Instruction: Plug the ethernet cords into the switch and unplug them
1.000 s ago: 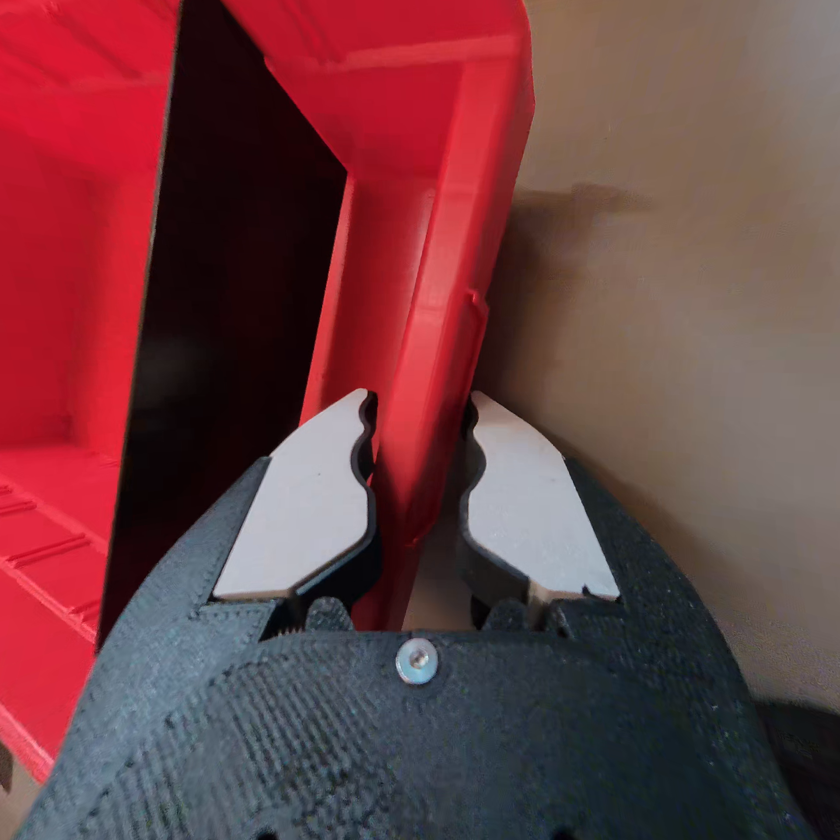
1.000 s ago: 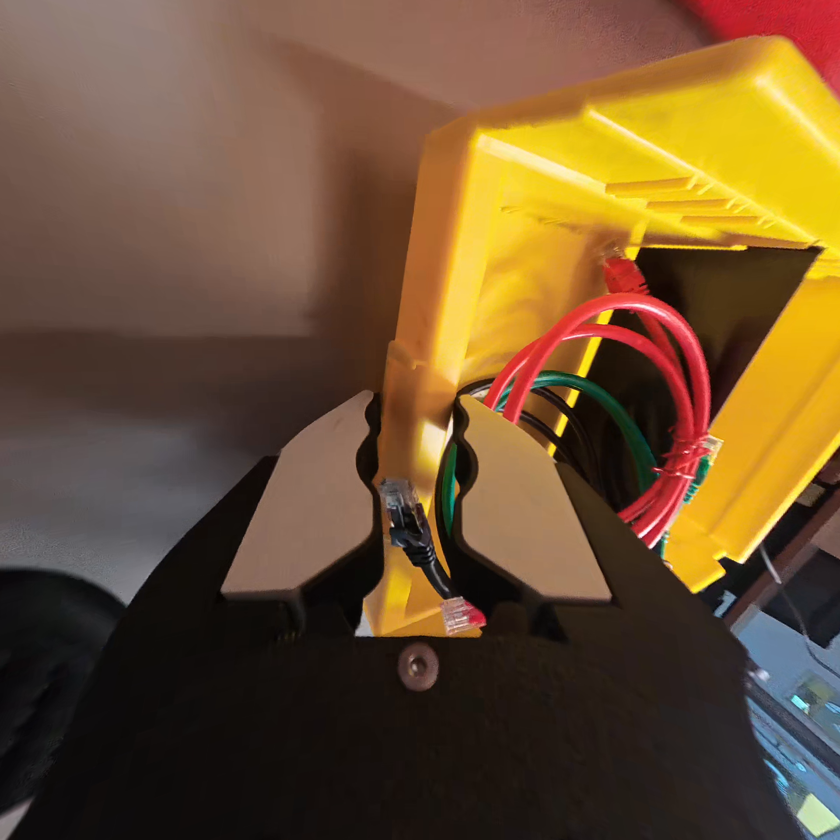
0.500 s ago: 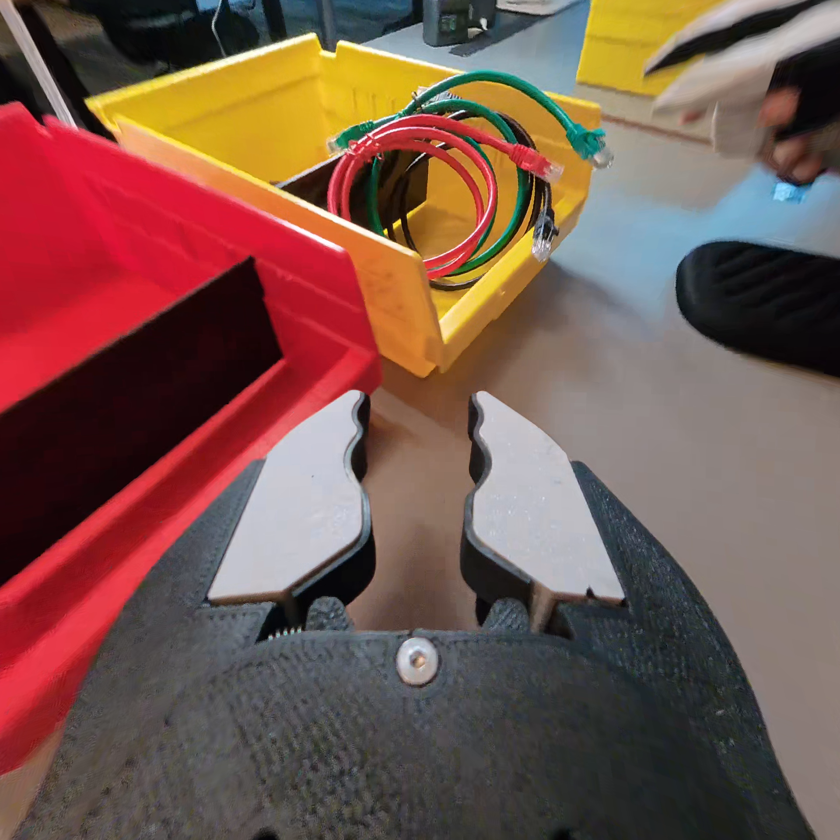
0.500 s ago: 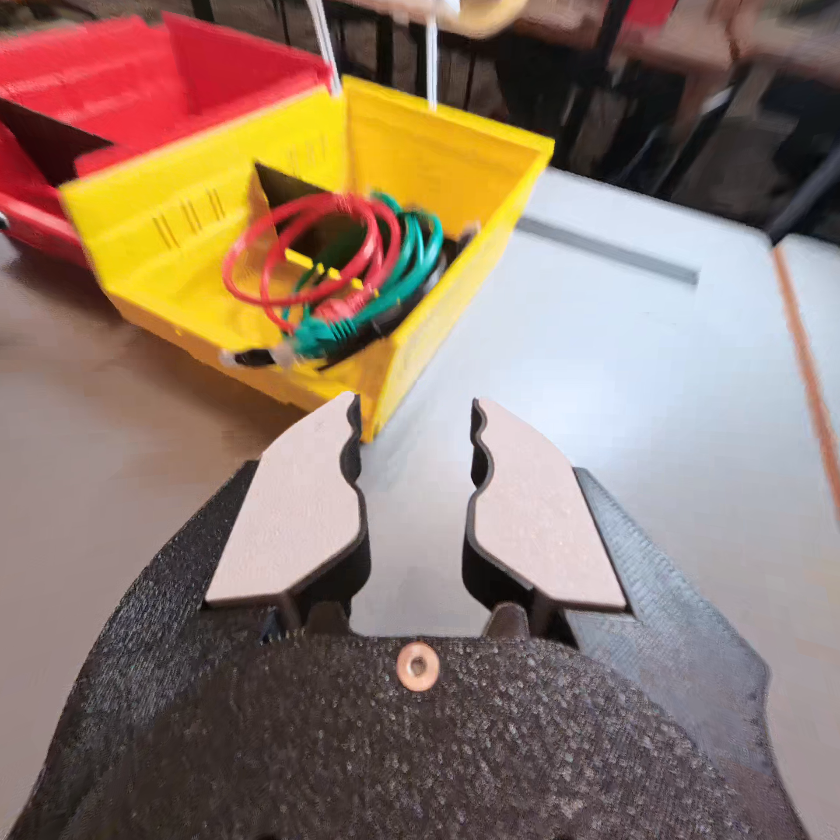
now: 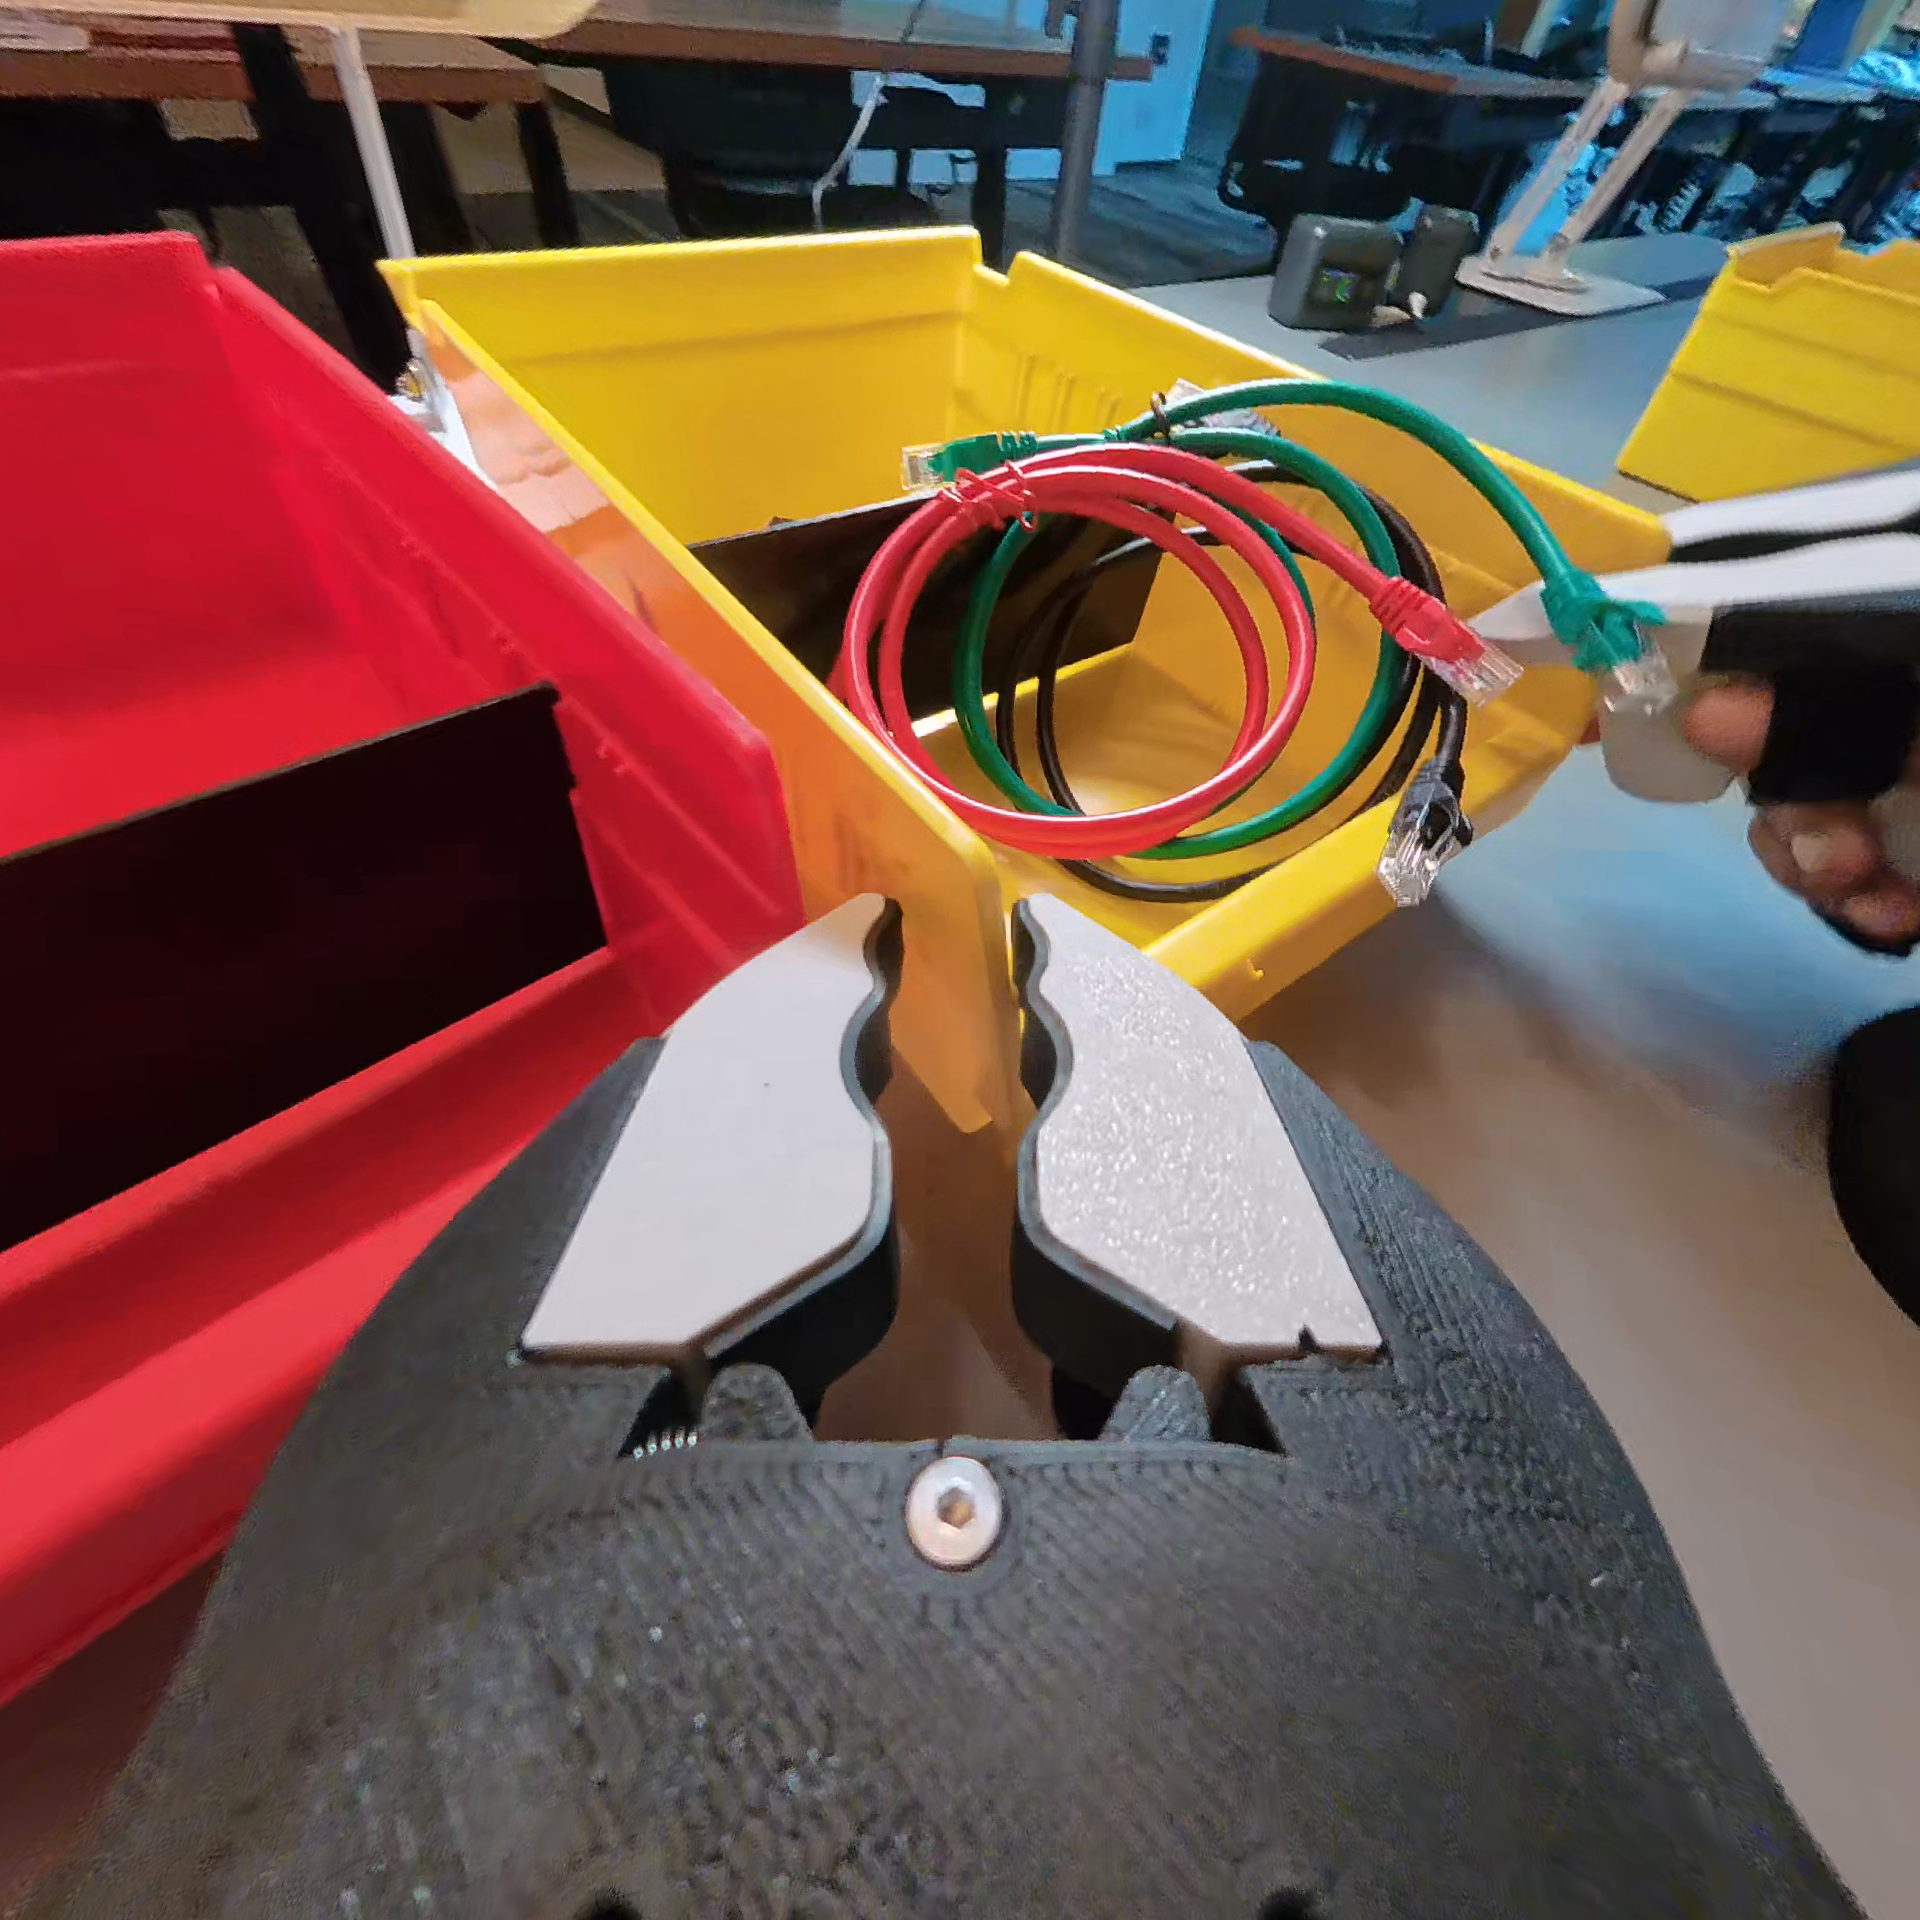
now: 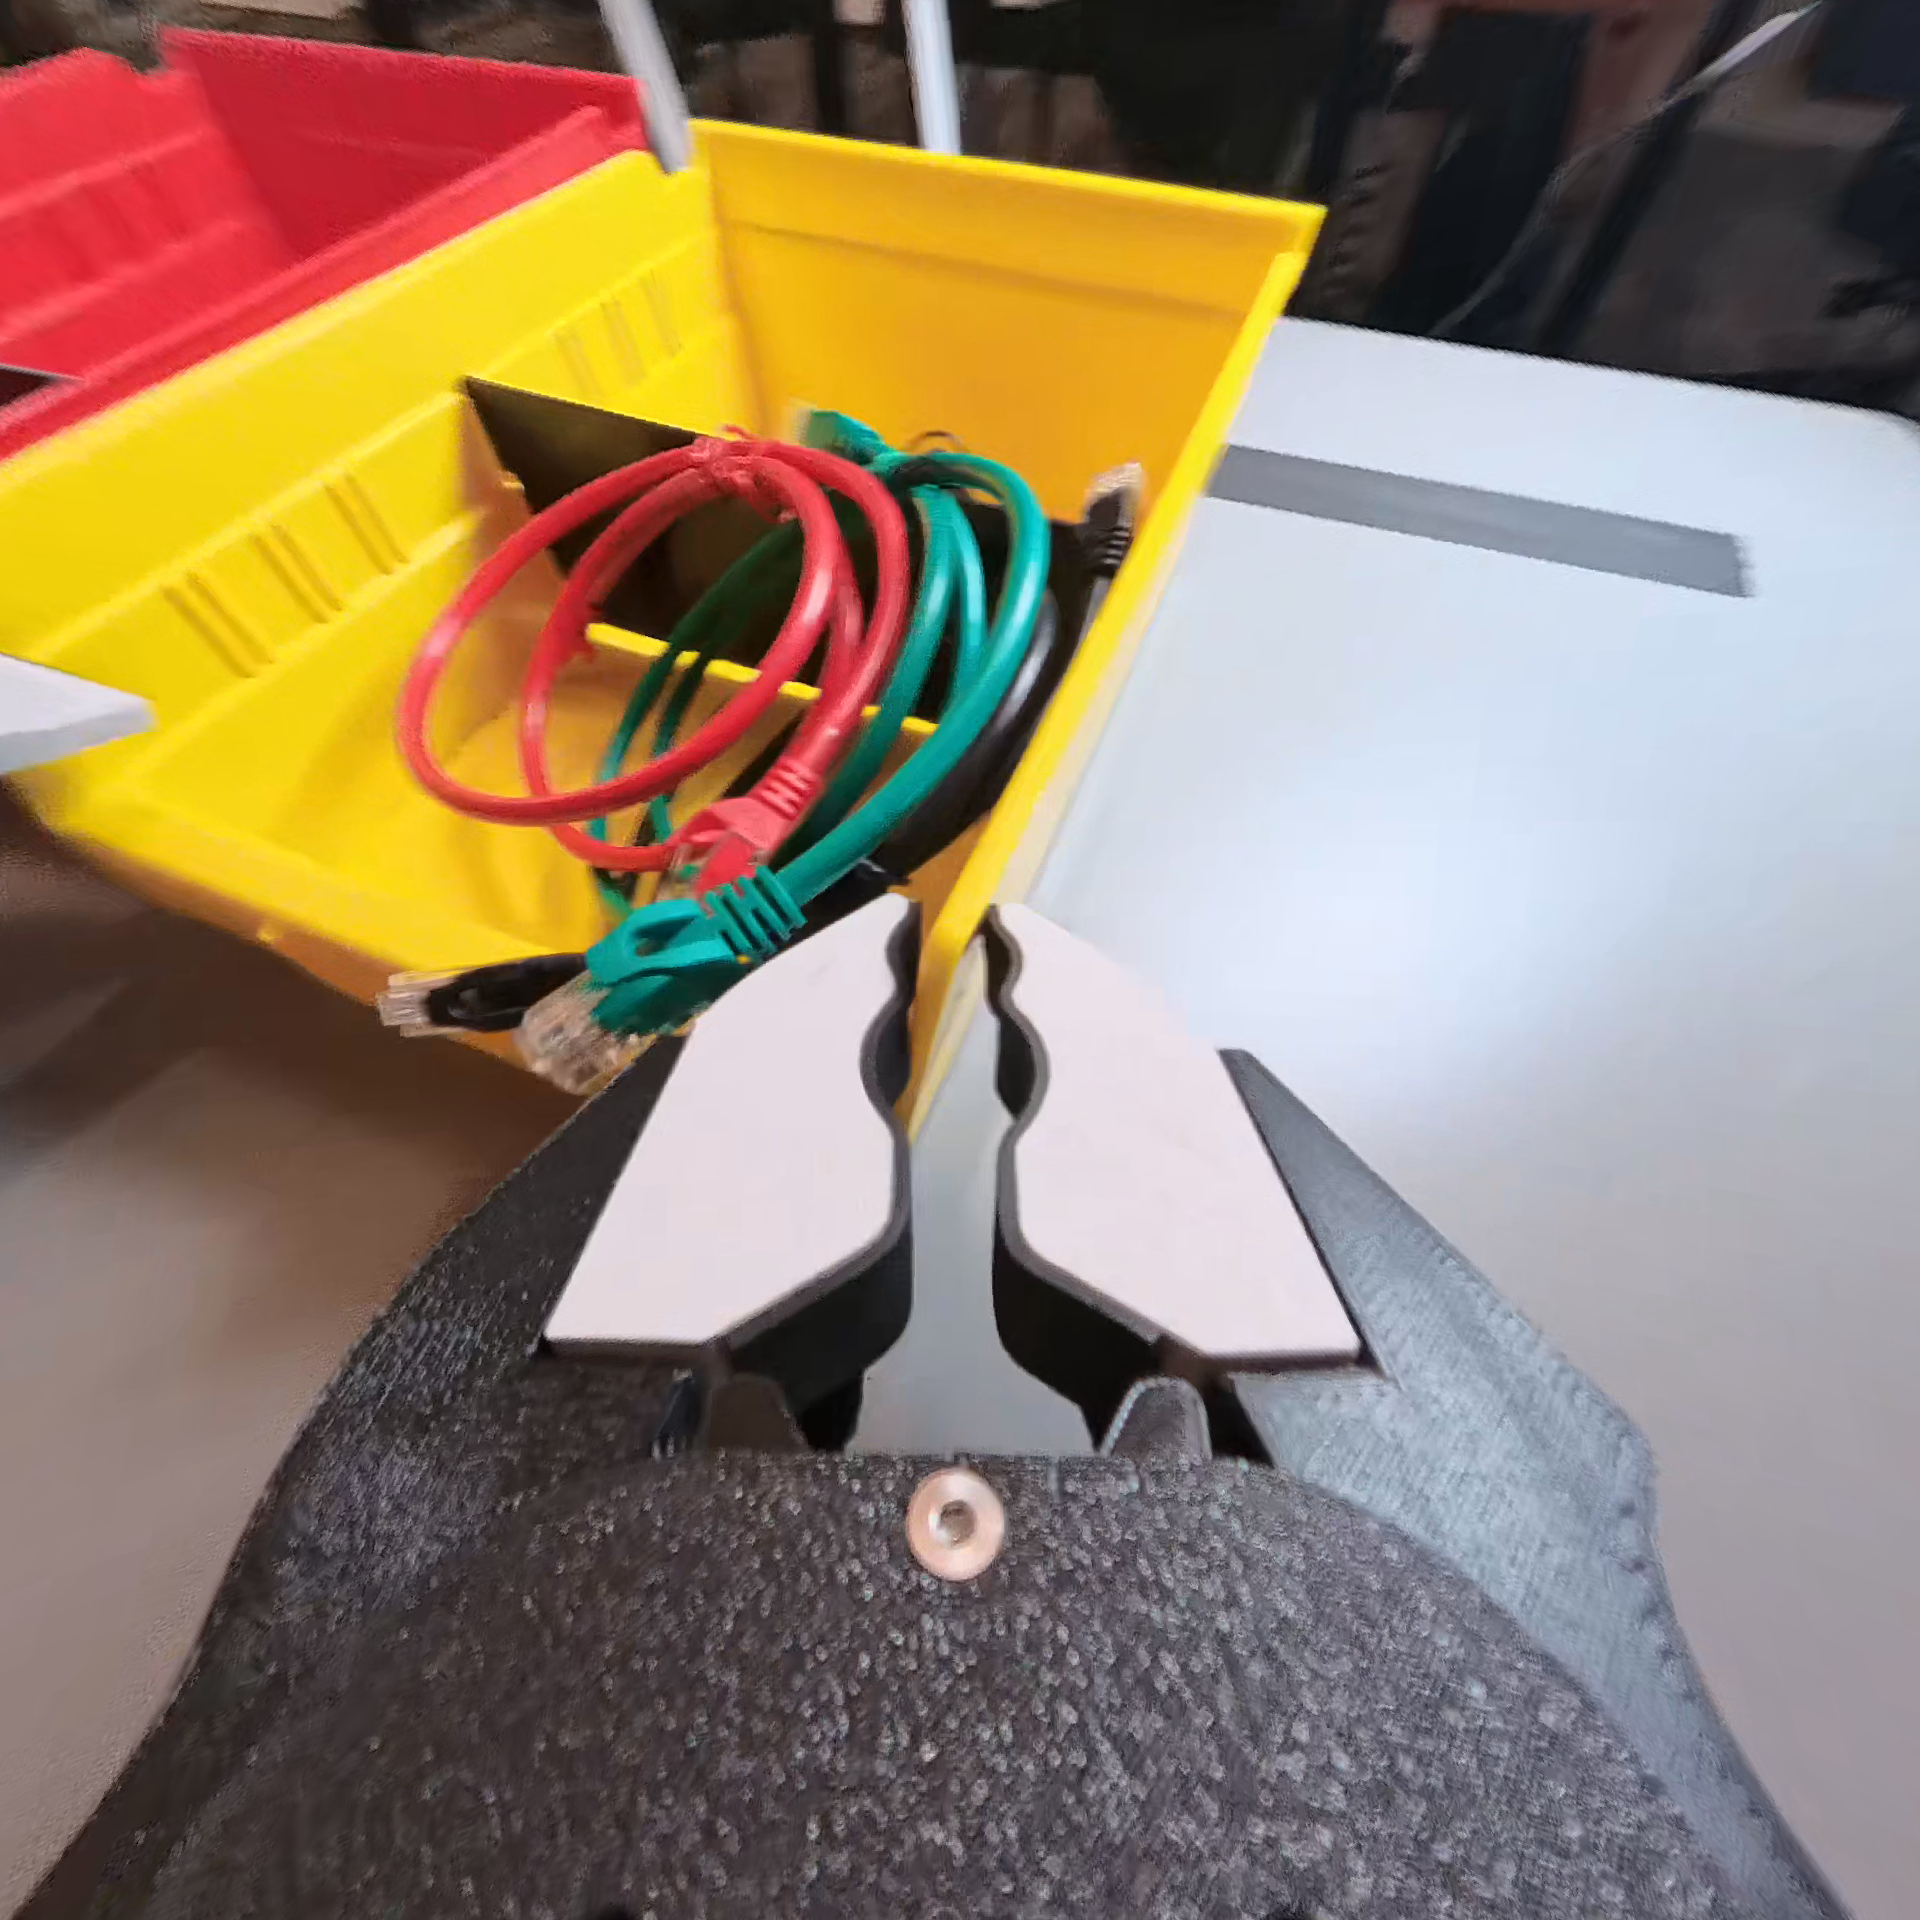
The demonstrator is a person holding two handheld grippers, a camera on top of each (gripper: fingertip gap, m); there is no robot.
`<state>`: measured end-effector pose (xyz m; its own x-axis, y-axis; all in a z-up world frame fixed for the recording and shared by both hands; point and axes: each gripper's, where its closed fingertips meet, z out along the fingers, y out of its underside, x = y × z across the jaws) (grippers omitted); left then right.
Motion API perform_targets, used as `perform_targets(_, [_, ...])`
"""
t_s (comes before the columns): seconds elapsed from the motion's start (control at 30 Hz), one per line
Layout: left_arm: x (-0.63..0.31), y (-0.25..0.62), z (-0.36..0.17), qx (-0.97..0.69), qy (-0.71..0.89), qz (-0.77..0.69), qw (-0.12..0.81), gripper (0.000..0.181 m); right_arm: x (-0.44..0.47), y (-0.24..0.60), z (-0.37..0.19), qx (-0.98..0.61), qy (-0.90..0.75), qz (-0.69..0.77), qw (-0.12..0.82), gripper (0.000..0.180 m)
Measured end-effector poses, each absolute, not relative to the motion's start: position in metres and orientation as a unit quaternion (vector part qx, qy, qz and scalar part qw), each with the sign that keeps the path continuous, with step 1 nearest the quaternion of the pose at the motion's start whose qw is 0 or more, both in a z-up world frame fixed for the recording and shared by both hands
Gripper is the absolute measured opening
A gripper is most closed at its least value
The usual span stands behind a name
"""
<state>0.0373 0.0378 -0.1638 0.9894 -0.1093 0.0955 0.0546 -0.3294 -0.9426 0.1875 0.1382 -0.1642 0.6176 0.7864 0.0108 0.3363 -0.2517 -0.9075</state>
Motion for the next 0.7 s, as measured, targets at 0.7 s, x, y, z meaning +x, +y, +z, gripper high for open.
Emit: perform_targets(0.7, [0.032, -0.013, -0.047, -0.718, 0.042, -0.013, 0.694, 0.011, 0.201, 0.049, -0.043, -0.651, -0.397, 0.175, 0.623, 0.009])
